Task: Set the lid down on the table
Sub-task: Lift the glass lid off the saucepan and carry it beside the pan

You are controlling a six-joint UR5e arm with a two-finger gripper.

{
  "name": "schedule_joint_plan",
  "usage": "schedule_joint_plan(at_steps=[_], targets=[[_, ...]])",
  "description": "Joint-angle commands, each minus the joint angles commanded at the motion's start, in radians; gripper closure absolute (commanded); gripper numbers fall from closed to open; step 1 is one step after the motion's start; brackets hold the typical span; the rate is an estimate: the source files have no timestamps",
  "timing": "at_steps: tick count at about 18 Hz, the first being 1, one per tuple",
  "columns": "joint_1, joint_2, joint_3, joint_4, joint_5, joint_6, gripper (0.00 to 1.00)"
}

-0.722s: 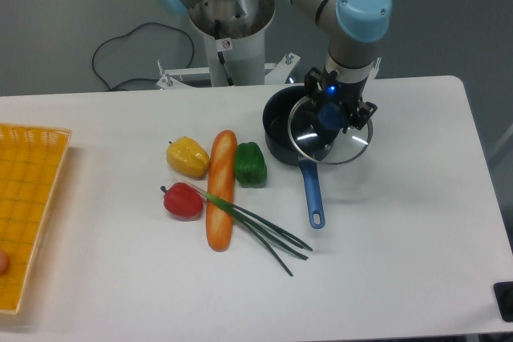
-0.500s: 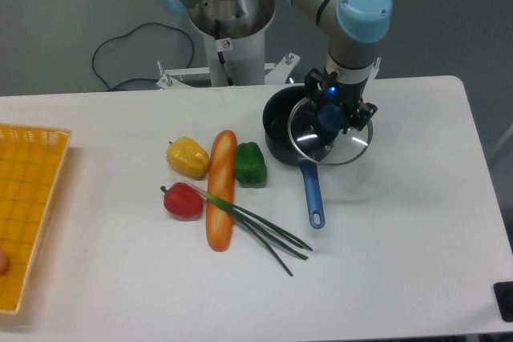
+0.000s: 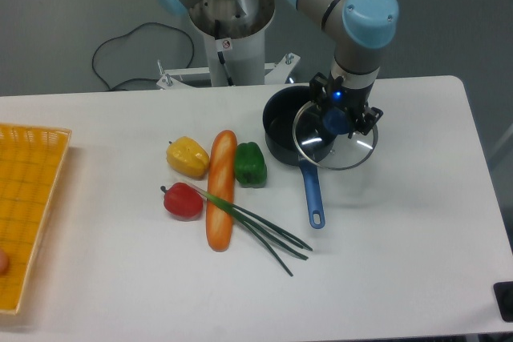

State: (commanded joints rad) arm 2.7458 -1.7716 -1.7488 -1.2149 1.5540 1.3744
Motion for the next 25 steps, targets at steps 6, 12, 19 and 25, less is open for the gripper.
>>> schedule_joint_plan(at_steps=[6,12,19,25], targets=[[0.011,-0.069,0.054,0.034,0.0,0.008,0.44],[0.034,-0.129,0.106,0.055,0.001,0.023,0.44],[0.089,-0.203,0.121,0.133,0.001,0.097,0.44],[0.092,-0.247,0.164,0.133,0.001,0.095,0.44]])
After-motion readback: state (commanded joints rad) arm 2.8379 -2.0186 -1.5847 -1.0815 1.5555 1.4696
